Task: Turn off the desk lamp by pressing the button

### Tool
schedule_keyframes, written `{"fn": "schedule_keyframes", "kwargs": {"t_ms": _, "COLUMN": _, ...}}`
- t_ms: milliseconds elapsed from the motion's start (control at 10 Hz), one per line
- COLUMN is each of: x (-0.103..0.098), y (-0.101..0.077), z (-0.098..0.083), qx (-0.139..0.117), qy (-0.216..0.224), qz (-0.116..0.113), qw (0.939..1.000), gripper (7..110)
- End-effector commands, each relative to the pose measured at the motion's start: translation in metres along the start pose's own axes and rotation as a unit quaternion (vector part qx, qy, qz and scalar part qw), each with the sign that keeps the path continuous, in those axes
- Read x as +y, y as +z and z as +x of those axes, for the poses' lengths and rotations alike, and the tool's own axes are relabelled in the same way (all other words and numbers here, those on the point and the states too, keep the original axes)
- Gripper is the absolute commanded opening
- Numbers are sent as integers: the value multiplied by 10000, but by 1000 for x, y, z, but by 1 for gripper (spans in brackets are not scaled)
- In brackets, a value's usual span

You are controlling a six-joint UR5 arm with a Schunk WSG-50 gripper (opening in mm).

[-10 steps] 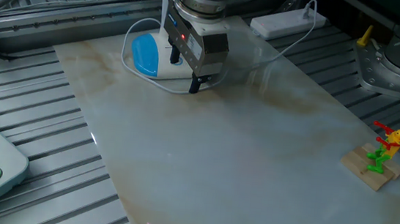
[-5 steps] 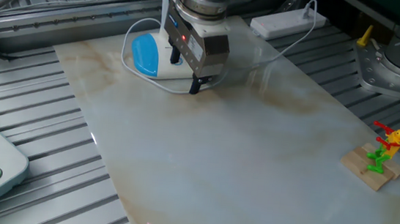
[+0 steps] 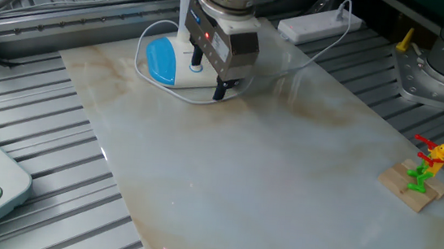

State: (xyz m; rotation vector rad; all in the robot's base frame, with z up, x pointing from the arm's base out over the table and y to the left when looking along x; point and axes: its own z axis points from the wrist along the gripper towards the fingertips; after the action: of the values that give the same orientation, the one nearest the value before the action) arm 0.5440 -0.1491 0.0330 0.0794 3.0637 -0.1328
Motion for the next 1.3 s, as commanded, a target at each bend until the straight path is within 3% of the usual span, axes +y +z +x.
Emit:
{"fn": "schedule_keyframes", "kwargs": {"t_ms": 0, "x": 40, "y": -15, "z": 2, "qx": -13, "qy": 263, "qz": -801, "qw": 9964, "gripper": 88}}
{"fn": "schedule_keyframes", "kwargs": {"t_ms": 200, "x": 60, "y": -26, "z": 1, "qx": -56, "qy": 330, "qz": -1094, "qw": 9934, "gripper": 88}}
{"fn": "schedule_keyframes", "kwargs": {"t_ms": 500, "x": 68, "y": -41, "z": 1, "qx": -65, "qy": 333, "qz": -767, "qw": 9965, "gripper": 88}}
{"fn": "schedule_keyframes", "kwargs": {"t_ms": 900, "x": 85, "y": -49, "z": 4, "qx": -67, "qy": 163, "qz": -933, "qw": 9955, "gripper": 88}}
{"fn": "schedule_keyframes", "kwargs": {"t_ms": 1100, "x": 67, "y": -44, "z": 11, "qx": 139, "qy": -196, "qz": -519, "qw": 9984, "gripper": 88}}
{"fn": "schedule_keyframes", "kwargs": {"t_ms": 1200, "x": 66, "y": -42, "z": 11, "qx": 173, "qy": -275, "qz": -497, "qw": 9982, "gripper": 88}}
